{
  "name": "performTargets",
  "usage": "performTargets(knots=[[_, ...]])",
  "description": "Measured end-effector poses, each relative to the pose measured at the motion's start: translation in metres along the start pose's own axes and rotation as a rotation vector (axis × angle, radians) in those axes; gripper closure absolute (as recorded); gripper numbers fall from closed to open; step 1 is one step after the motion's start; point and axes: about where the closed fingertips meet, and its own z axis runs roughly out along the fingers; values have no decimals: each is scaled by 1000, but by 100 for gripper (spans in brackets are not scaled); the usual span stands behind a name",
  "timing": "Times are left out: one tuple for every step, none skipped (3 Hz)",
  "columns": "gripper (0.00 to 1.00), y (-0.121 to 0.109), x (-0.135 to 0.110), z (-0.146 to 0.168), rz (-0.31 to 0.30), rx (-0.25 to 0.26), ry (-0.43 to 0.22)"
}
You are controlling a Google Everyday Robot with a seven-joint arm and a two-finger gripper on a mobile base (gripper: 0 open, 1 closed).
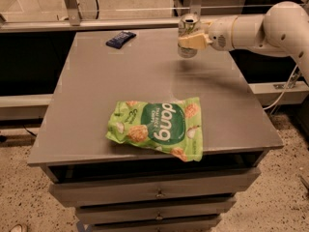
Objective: Move 7up can near green rice chip bag
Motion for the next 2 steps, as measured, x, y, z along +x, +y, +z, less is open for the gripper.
performTargets(knots=[[100,11,6,11,0,-59,8],[100,57,5,4,-7,-185,20]])
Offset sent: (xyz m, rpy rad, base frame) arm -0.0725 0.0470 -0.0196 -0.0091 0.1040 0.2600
